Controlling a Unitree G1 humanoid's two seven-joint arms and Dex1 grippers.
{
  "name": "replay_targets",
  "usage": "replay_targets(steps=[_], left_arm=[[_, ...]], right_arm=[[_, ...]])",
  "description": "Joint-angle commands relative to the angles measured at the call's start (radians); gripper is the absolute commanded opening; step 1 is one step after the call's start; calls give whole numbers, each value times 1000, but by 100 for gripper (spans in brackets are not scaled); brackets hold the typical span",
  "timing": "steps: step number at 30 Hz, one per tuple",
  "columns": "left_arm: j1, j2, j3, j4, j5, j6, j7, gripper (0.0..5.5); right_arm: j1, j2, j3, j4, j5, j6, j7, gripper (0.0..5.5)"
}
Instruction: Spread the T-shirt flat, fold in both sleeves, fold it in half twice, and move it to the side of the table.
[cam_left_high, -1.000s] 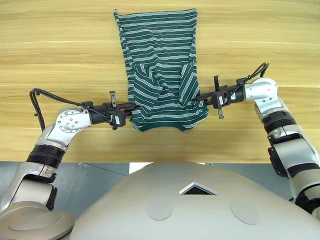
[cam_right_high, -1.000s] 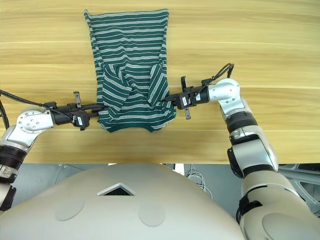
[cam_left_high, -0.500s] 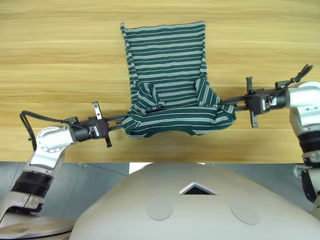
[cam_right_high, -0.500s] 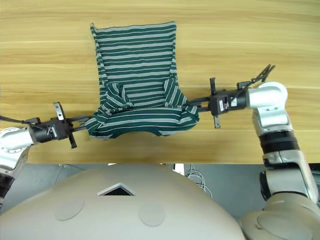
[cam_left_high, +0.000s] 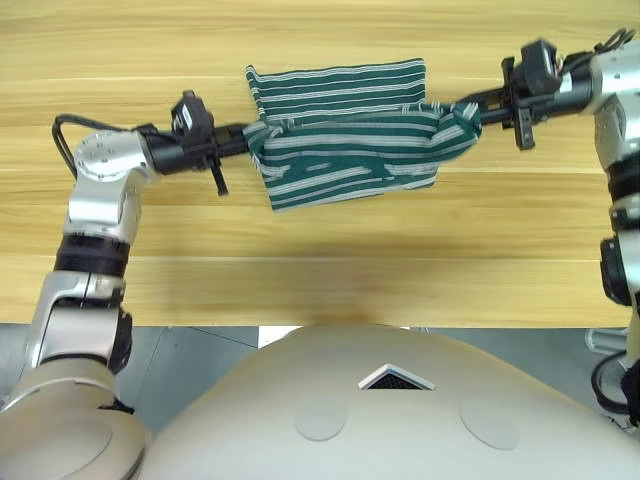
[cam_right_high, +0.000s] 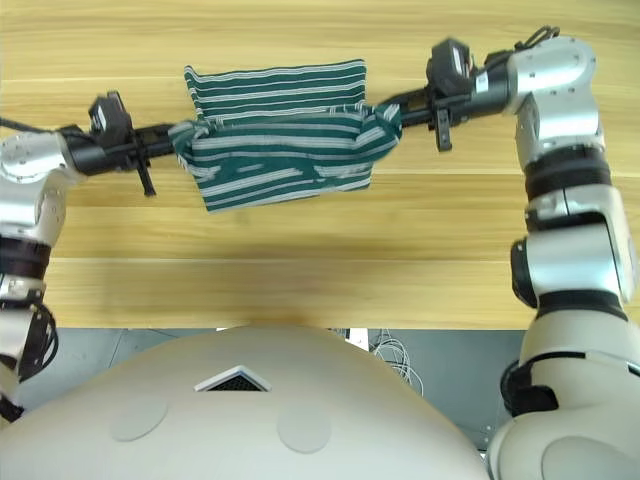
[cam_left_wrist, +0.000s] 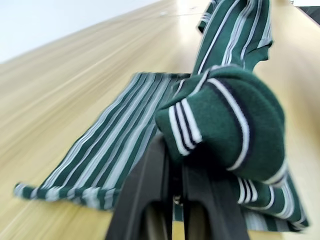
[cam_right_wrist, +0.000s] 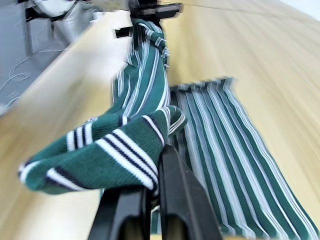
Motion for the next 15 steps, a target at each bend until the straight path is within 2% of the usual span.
replay_targets(steps=[1,7,8,11,15], left_arm=[[-234,-121,-10,375,115,77,24,0],[-340,-228,49,649,223,-50,113,0],[-349,-234,68,679,226,-62,133,0],[-360,-251,98,734,252,-70,159,0],[-365,-265,147,762,258,-56,185,76]], right_arm=[[-181,146,-28,362,-163,37,-130,3],[-224,218,-155,475,-271,72,-398,3],[-222,222,-175,479,-283,79,-433,40],[-205,228,-205,483,-337,81,-487,78],[-178,231,-224,486,-413,78,-562,151]])
